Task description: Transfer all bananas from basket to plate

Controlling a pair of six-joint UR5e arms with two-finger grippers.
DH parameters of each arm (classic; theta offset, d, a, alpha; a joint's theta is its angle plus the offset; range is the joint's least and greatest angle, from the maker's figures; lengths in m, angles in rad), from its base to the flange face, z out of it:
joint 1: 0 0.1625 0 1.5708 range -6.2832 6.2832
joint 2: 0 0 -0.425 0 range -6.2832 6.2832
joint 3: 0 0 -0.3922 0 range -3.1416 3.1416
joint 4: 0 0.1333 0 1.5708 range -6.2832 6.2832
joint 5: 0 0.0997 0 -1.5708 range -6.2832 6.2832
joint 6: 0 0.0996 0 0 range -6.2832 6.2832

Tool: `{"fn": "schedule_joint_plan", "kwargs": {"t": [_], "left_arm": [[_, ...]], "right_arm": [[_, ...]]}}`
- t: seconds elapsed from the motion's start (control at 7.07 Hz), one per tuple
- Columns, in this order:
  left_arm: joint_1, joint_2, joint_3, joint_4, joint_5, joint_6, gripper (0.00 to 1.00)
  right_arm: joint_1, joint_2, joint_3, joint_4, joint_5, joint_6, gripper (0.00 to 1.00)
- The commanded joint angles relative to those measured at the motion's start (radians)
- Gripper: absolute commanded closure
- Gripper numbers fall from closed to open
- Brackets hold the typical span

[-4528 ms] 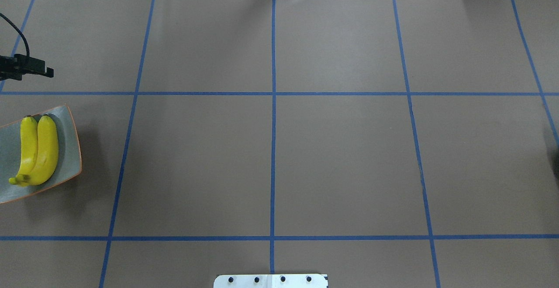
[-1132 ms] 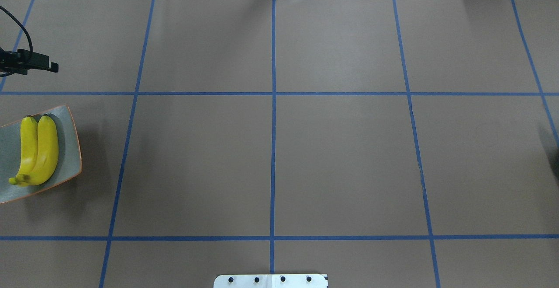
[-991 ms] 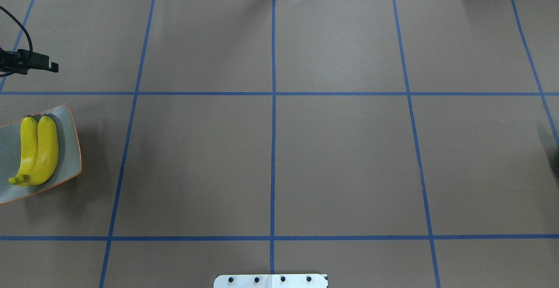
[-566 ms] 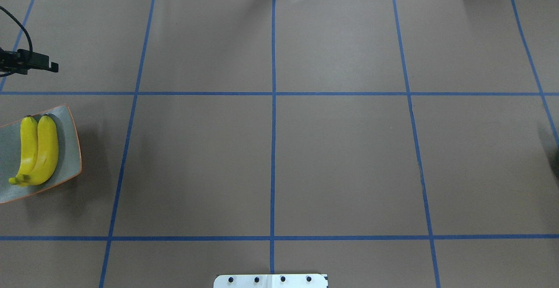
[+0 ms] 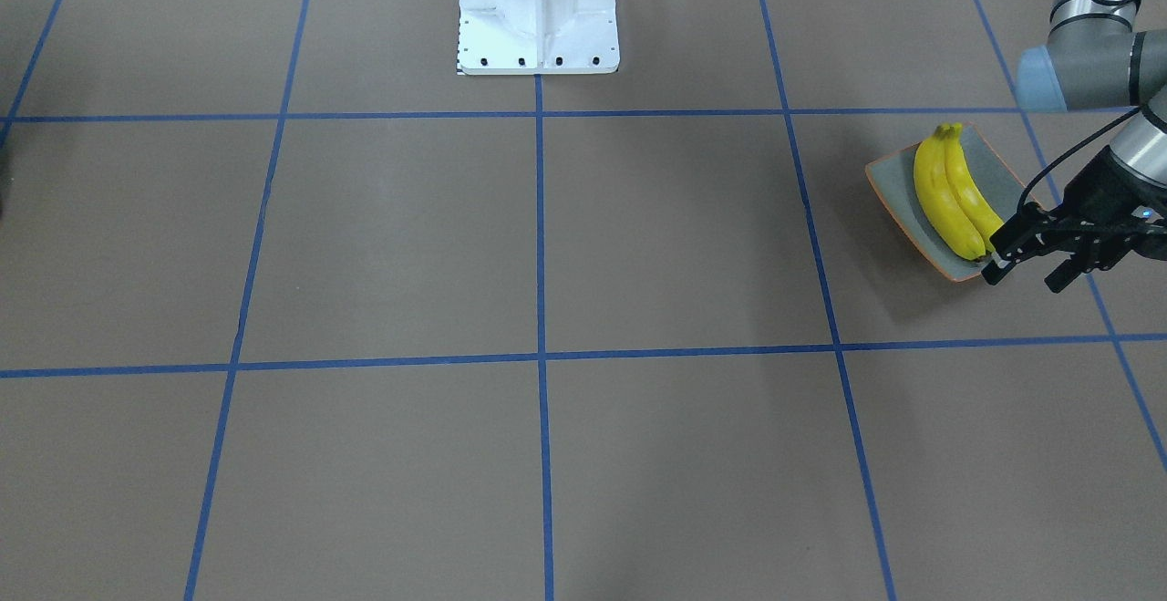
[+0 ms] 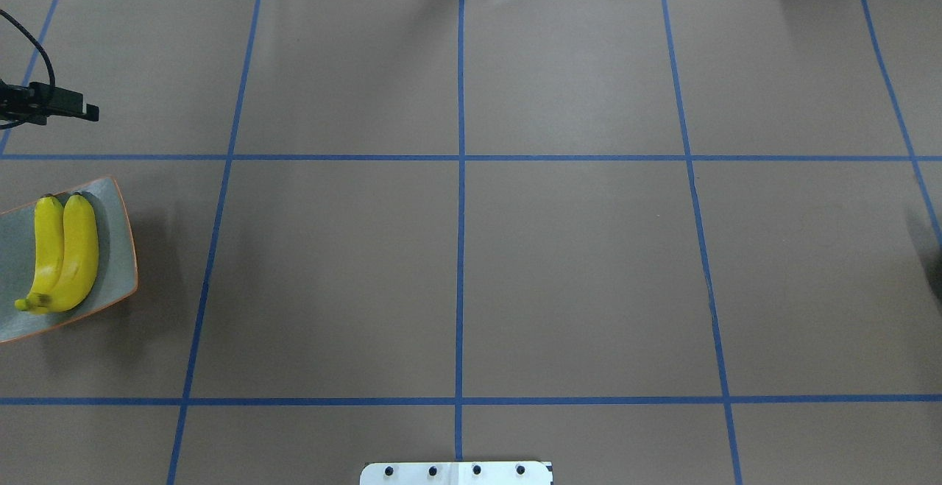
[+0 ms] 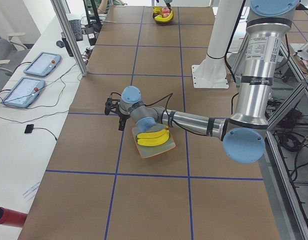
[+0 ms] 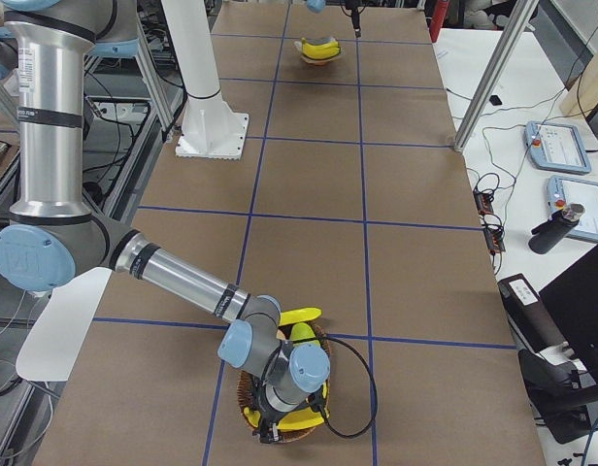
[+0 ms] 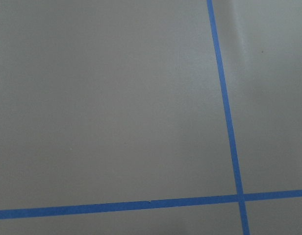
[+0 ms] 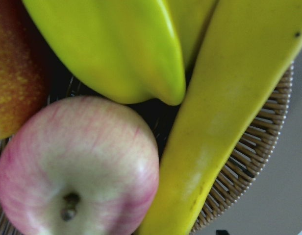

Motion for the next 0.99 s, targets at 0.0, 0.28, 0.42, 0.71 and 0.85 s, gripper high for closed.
{"fn": "schedule_joint_plan", "kwargs": {"t": [0.0,0.28,0.42,0.71,0.85], "left_arm": [[0.0,0.0,-0.001,0.0,-0.002,-0.001,0.0],[0.0,0.0,-0.001,0.0,-0.002,-0.001,0.0],[0.0,0.0,-0.001,0.0,0.0,-0.001,0.0],[0.002,-0.002,0.001,0.0,-0.002,-0.001,0.0],[0.002,-0.002,0.002,0.0,-0.002,-0.001,0.0]], "right_arm": [[0.0,0.001,-0.001,0.004,-0.002,-0.001,1.0],[0.0,0.012,0.008,0.001,-0.005,0.001,1.0],[0.0,0.012,0.01,0.003,-0.007,-0.004,1.0],[0.002,0.003,0.016,0.007,-0.019,-0.014,1.0],[0.005,-0.003,0.033,0.007,-0.055,-0.019,1.0]]}}
